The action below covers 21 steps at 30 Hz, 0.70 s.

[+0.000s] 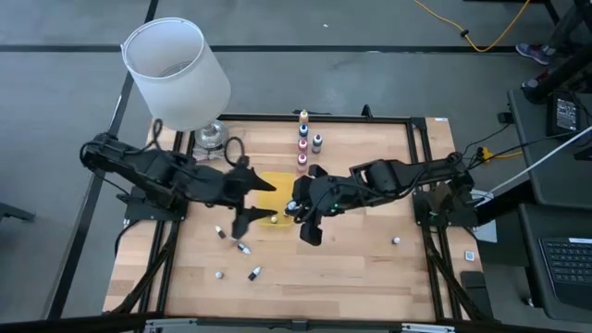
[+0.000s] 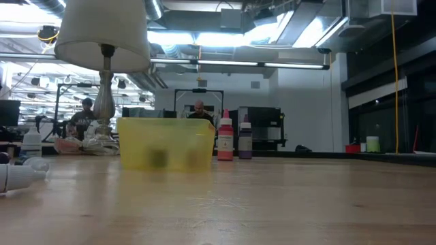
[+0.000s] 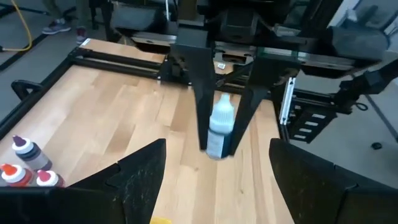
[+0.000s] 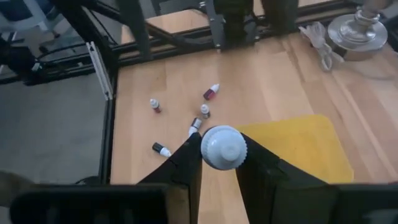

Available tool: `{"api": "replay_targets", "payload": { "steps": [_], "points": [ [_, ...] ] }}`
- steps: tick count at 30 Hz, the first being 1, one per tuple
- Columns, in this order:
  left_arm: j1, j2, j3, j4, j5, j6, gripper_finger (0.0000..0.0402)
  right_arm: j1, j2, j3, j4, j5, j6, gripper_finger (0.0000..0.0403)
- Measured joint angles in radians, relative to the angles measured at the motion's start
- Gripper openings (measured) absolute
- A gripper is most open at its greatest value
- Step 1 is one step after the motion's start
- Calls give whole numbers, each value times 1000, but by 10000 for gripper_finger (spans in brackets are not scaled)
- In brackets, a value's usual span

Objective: Pick & Place food coloring
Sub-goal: Put the small black bottle into the yellow bin

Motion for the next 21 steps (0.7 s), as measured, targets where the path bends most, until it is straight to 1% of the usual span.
{"api": "replay_targets", "payload": {
  "steps": [4,8,10,14,17,21],
  "points": [
    [19,73,51,-3,5,-3,281,-3,0,0,0,-27,-31,86],
    [29,138,106,-3,31,5,281,-3,0,0,-1,-72,-41,86],
    [29,164,129,-10,32,11,281,-3,0,0,-14,-74,-55,86],
    [29,183,144,-18,35,13,281,-2,0,0,-28,-77,-65,86],
    [29,184,144,-37,32,-12,280,-2,1,0,-38,-74,-67,86],
    [29,184,144,-40,34,-21,266,-3,1,0,-40,-70,-86,86]
  ]
}}
